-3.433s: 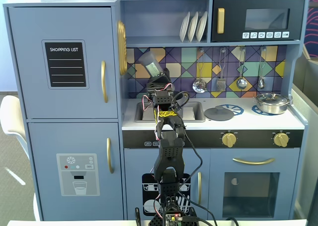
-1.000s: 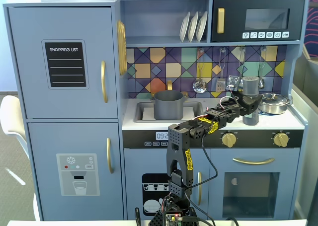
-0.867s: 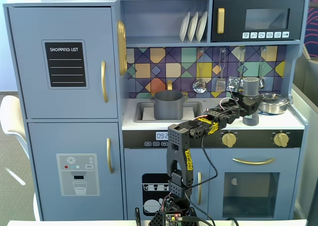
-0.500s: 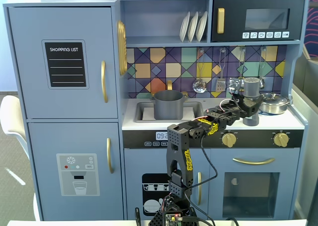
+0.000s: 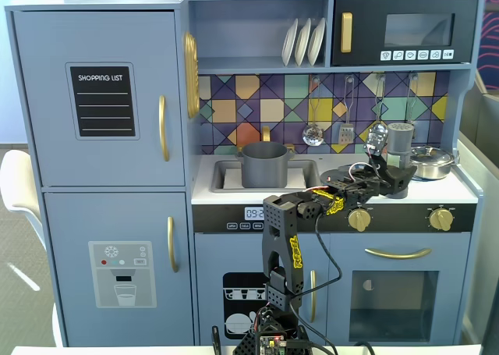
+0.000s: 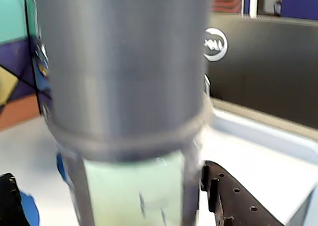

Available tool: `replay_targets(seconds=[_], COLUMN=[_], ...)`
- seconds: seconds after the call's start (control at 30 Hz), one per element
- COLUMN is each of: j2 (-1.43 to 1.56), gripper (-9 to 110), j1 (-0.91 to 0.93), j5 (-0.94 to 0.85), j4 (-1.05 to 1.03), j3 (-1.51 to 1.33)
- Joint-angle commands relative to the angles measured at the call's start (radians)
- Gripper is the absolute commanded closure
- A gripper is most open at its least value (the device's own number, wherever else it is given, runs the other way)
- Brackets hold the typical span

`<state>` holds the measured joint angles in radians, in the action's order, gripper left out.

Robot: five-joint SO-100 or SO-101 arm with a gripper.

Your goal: Put salt in the gray recipient

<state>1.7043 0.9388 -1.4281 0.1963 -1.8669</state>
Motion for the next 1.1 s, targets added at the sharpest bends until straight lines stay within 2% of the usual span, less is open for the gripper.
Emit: replay_targets(seconds=[0.0, 0.13, 0.27, 0.37, 0.4, 0.47, 0.5, 0.77, 1.07], j2=[0.202, 0.486, 0.805, 0.980, 1.022, 1.080, 1.106, 1.302, 1.514], gripper=[49, 53, 60, 76, 85, 101, 101, 101, 101], j1=[0.025, 0.041, 0.012, -0.112, -0.164, -0.291, -0.345, -0.683, -0.830], j5=[-0.005, 0.015, 0.014, -0.002, -0.031, -0.195, -0.242, -0.244, -0.118], j4=[-0.057, -0.285, -0.750, -1.026, -1.094, -1.216, -1.253, -1.304, -1.341], j3=[-0.057, -0.222, -0.301, -0.337, -0.356, -0.403, -0.437, -0.862, -1.166])
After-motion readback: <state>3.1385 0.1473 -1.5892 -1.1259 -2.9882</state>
